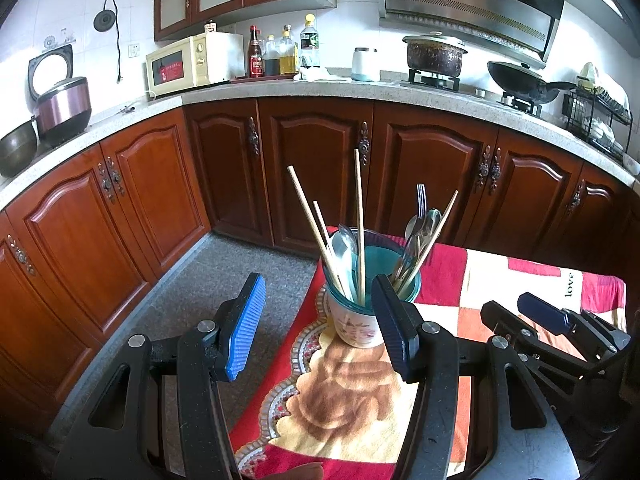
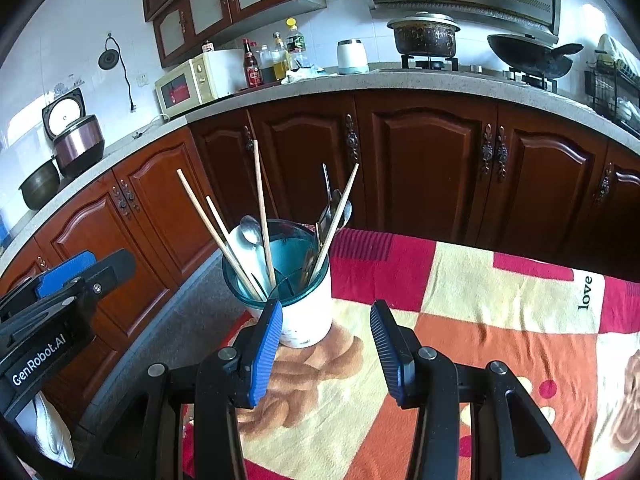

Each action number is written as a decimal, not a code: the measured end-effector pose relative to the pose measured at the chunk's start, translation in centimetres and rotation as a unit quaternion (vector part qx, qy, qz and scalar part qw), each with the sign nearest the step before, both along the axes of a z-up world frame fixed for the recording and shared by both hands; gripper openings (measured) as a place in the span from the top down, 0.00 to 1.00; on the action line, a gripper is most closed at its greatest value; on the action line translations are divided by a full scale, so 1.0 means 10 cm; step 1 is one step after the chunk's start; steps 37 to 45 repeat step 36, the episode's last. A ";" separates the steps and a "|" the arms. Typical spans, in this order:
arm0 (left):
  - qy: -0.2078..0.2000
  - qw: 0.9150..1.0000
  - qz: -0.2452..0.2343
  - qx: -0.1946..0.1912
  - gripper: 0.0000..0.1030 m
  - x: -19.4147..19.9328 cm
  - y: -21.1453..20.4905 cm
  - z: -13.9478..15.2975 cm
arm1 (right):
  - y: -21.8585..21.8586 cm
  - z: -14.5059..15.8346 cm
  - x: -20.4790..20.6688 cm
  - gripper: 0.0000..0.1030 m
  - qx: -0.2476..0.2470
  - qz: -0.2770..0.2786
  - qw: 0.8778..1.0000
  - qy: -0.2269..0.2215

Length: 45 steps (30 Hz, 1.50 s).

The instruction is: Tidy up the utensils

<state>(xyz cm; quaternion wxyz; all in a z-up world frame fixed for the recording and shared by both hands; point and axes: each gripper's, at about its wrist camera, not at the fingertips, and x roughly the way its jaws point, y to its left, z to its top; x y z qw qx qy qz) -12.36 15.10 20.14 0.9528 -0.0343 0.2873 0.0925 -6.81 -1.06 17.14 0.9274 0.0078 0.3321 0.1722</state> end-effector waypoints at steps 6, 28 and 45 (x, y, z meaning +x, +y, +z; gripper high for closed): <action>0.002 1.000 0.000 -0.001 0.47 0.01 0.00 -0.02 | 0.00 0.00 0.00 0.57 0.000 0.001 1.000 0.001; 0.009 1.000 0.000 -0.013 0.47 0.06 0.03 -0.11 | 0.00 -0.08 0.02 0.57 0.004 0.006 1.000 0.011; 0.008 1.000 -0.009 -0.002 0.47 0.08 -0.04 -0.18 | -0.07 -0.15 0.05 0.57 0.009 0.001 1.000 0.020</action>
